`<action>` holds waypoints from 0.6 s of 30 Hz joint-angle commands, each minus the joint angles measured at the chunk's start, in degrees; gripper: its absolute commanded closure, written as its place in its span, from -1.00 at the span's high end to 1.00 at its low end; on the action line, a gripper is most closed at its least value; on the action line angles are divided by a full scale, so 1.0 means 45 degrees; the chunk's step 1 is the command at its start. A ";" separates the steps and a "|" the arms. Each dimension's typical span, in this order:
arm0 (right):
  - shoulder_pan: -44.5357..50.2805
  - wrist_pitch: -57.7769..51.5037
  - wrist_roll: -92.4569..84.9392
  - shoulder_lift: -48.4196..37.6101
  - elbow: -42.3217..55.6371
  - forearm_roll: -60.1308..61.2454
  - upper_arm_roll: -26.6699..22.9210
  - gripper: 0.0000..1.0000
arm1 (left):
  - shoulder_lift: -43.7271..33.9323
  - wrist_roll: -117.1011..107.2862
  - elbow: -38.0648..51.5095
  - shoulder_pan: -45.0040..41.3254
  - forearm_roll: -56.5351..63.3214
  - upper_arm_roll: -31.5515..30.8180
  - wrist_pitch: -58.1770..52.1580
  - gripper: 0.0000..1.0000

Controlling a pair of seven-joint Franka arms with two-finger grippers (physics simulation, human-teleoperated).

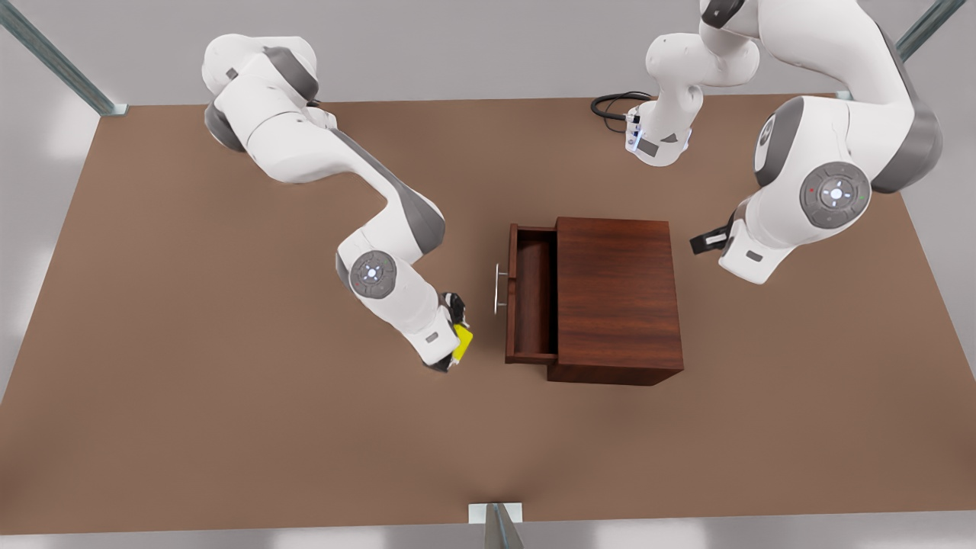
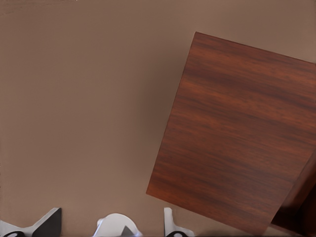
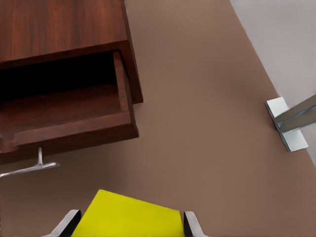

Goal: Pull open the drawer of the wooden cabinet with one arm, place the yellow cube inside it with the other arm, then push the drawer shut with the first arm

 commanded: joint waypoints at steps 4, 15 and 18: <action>0.1119 0.1558 0.0356 -0.0156 0.0011 0.0025 0.0038 0.19 | 0.0091 0.6218 -0.0136 0.0001 0.0043 -0.0004 -0.0116 1.00; 0.2741 0.2651 0.0707 0.0137 -0.0262 0.0005 0.0019 0.21 | 0.0286 0.6218 -0.0116 0.0001 0.0082 0.0016 -0.0135 1.00; 0.2819 0.2846 0.0707 0.0410 -0.0282 0.0025 -0.0001 0.21 | 0.0286 0.6218 -0.0116 0.0001 0.0082 -0.0004 -0.0116 1.00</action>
